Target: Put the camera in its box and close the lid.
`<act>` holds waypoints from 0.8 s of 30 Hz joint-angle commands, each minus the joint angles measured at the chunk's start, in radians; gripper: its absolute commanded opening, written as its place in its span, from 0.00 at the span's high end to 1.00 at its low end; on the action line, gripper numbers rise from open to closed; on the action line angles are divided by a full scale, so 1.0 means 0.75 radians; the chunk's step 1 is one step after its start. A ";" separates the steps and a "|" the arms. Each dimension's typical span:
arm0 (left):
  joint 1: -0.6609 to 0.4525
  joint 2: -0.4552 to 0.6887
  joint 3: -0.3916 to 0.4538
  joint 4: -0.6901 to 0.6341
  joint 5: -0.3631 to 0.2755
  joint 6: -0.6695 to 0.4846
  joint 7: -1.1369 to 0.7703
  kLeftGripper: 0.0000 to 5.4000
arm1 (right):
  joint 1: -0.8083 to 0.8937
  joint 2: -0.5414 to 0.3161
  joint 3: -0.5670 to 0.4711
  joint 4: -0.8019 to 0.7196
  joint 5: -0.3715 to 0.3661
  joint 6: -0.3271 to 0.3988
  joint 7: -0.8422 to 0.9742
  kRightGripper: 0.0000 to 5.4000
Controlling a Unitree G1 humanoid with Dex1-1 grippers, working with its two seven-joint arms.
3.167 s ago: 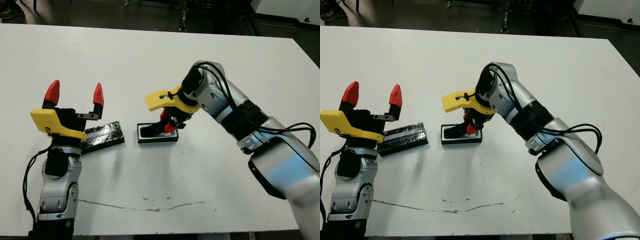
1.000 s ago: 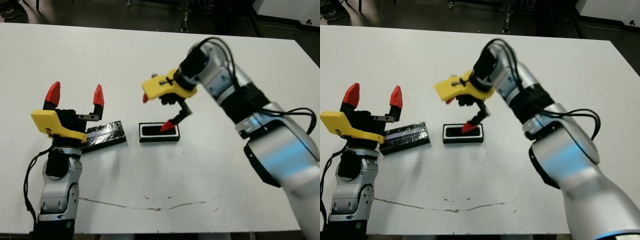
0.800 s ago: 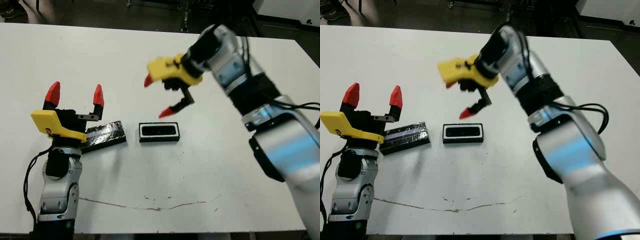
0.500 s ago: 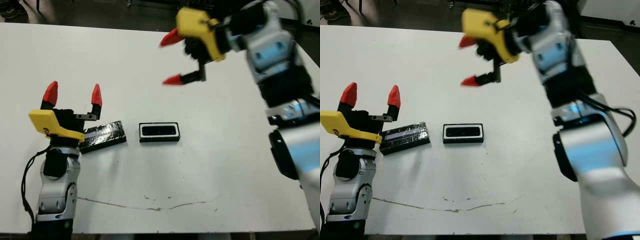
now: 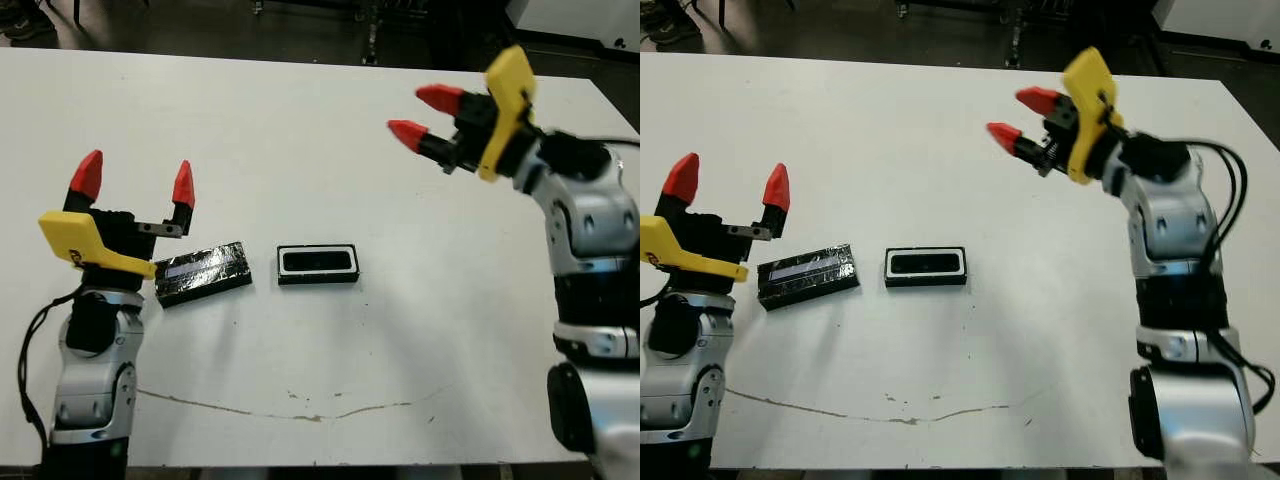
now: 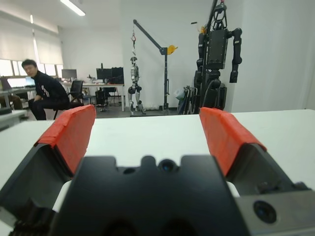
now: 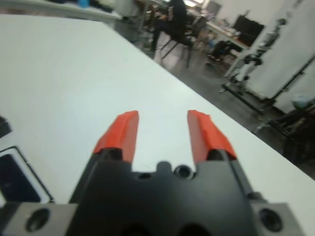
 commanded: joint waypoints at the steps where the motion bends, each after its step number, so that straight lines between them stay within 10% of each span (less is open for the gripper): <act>1: 0.033 0.132 0.019 -0.035 -0.010 0.050 -0.114 0.00 | 0.083 -0.014 -0.026 -0.015 0.014 -0.053 -0.069 0.64; 14: -0.192 0.900 0.039 0.013 -0.179 0.348 -0.918 0.00 | 0.204 -0.023 -0.045 -0.005 0.061 -0.068 -0.200 1.00; 24: -0.649 0.918 -0.277 0.493 -0.166 0.258 -1.456 0.00 | 0.229 -0.034 -0.024 -0.036 0.063 -0.035 -0.240 1.00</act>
